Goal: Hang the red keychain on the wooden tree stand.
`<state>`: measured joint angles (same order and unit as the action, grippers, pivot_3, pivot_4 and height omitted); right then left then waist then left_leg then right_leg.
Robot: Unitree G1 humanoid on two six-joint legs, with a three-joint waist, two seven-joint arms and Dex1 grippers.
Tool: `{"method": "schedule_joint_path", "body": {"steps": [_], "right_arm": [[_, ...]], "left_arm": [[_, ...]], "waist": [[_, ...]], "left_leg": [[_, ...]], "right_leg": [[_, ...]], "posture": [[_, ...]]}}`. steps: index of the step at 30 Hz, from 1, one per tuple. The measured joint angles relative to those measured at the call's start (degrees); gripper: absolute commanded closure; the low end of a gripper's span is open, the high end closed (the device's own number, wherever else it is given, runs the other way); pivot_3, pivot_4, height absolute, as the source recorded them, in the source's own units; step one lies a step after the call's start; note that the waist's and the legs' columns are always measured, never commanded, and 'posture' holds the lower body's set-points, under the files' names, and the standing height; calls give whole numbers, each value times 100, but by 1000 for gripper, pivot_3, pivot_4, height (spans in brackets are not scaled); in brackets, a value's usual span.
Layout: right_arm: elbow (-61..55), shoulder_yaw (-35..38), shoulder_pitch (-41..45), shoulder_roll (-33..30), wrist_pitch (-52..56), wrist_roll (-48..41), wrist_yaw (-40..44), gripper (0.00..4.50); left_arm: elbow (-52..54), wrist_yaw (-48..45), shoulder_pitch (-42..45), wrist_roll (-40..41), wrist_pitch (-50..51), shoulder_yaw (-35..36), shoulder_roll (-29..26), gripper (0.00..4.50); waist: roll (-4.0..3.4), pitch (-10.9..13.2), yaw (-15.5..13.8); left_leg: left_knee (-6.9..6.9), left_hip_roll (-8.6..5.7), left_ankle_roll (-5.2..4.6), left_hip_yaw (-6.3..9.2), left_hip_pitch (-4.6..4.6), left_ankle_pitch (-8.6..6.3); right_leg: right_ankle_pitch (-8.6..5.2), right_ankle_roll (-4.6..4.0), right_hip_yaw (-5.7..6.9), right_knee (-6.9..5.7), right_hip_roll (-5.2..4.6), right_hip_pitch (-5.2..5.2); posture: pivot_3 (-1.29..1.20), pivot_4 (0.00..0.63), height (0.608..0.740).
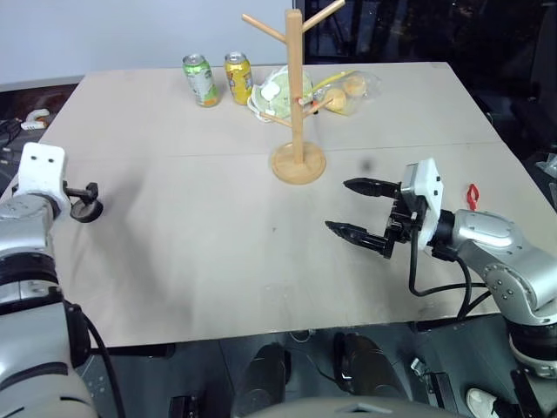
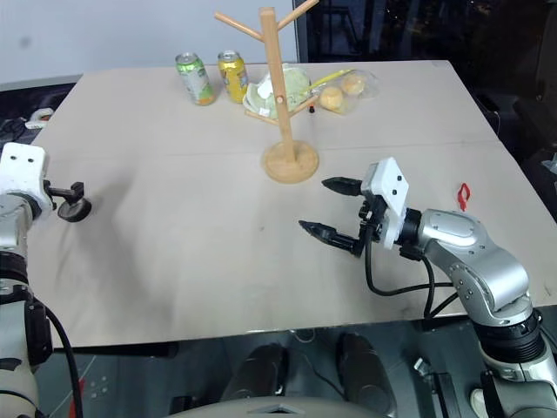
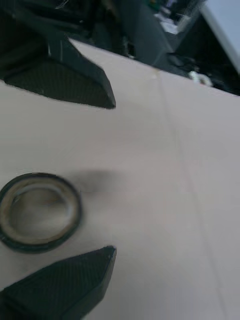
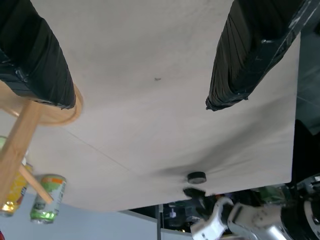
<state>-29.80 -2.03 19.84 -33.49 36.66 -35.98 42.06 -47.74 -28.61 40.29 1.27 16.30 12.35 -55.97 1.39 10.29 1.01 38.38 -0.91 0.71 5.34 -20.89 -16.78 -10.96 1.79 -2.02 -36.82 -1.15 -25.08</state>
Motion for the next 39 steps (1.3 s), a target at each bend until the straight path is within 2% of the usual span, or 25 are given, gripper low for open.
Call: {"method": "schedule_joint_path", "body": {"steps": [2, 7, 15, 18, 23, 28, 39], "right_arm": [[-7, 157, -14, -7, 84, -17, -145, 0], [-118, 757, -451, -151, 323, 55, -740, 0], [-353, 2067, -1696, -247, 1068, 533, -2095, 0], [-325, 2361, -2093, -351, 1190, 833, -2371, 0], [193, 2464, -2111, -349, 1043, 1129, -2481, 0], [1031, 2451, -1577, -262, 763, 1201, -2375, 0], [3162, 2261, -517, 1, 193, 1330, -2107, 0]], "left_arm": [[977, -870, -60, 325, 371, -158, 0, 55], [3050, -2296, -258, 1033, 1049, -662, 288, 55], [4776, -3582, -252, 1843, 1336, -1762, 1257, 55], [4933, -3801, 28, 2003, 1335, -1908, 1591, 55], [4860, -3936, 220, 2038, 1124, -2117, 2053, 55], [4679, -4077, 235, 1905, 818, -2377, 2304, 55], [4351, -4239, 432, 1812, 567, -2404, 2520, 55]], "waist": [[1, 0, -41], [0, 0, -11], [-1, 0, 8], [-2, 1, 34], [-3, 0, 131], [-5, 1, 154], [-6, 0, 118]], "left_leg": [[5, -4, 0, 4, -4, 0], [1, -10, -1, -9, -1, 0], [2, -5, -1, -27, 0, -1], [3, 1, -2, -37, 14, 0], [6, 3, -3, -45, 28, 0], [6, 8, -3, -51, 29, 1], [6, -1, -8, -45, 29, -3]], "right_leg": [[0, -1, 0, 0, -4, 1], [0, -1, -14, -1, -9, 0], [-1, 0, -38, -3, 4, -4], [-12, 21, -47, -11, 16, 0], [-12, 22, -55, -13, 21, 33], [-8, 25, -65, -14, 28, 31], [7, 4, -61, -1, 19, 23]], "posture": [[0, 150, 740], [0, 150, 740], [0, 150, 740], [0, 150, 740], [0, 150, 740], [0, 150, 740], [0, 150, 740]]}}
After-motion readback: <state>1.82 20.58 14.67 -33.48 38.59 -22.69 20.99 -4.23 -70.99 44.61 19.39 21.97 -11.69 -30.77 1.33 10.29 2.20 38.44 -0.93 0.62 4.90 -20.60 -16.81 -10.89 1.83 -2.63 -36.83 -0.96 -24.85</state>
